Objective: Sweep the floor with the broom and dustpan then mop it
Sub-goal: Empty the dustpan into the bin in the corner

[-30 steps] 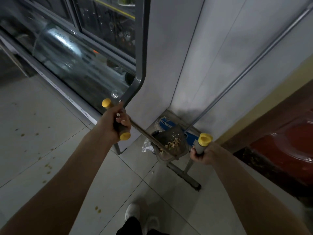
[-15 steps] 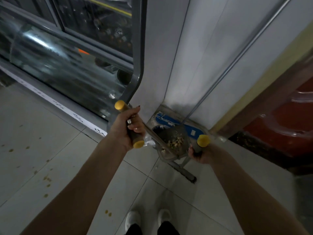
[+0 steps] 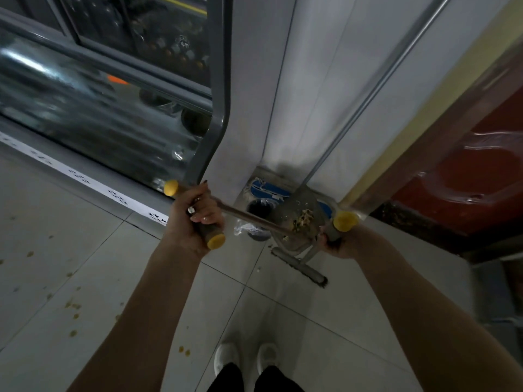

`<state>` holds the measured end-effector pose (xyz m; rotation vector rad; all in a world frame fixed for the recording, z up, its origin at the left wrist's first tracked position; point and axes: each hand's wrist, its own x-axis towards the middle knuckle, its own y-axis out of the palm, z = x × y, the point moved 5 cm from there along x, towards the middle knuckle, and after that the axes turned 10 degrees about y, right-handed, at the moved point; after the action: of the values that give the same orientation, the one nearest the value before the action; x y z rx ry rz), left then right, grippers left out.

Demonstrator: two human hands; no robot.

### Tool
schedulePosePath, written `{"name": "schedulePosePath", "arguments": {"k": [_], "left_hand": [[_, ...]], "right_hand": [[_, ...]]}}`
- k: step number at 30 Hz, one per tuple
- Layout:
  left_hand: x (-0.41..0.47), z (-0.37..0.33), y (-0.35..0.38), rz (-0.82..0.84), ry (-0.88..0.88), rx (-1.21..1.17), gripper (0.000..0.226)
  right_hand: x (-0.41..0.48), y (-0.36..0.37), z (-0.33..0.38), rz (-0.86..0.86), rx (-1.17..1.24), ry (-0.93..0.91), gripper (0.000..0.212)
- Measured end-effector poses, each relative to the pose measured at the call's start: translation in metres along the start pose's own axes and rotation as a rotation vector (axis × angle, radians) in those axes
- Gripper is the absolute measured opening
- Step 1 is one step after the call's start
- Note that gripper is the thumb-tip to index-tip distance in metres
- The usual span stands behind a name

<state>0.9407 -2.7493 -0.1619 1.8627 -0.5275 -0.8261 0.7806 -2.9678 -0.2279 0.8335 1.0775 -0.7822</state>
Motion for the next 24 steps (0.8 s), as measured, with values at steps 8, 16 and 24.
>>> {"name": "schedulePosePath", "arguments": {"k": [8, 16, 24], "left_hand": [[-0.011, 0.006, -0.033, 0.025, 0.086, -0.126, 0.038], [-0.011, -0.006, -0.057, -0.062, 0.171, -0.099, 0.033], [-0.024, -0.016, -0.078, -0.143, 0.207, -0.209, 0.036]], "right_hand": [[0.011, 0.0, -0.001, -0.033, -0.107, -0.011, 0.028], [0.022, -0.006, 0.015, -0.058, -0.157, -0.013, 0.026], [0.026, 0.011, 0.006, -0.07, -0.14, -0.031, 0.026]]}}
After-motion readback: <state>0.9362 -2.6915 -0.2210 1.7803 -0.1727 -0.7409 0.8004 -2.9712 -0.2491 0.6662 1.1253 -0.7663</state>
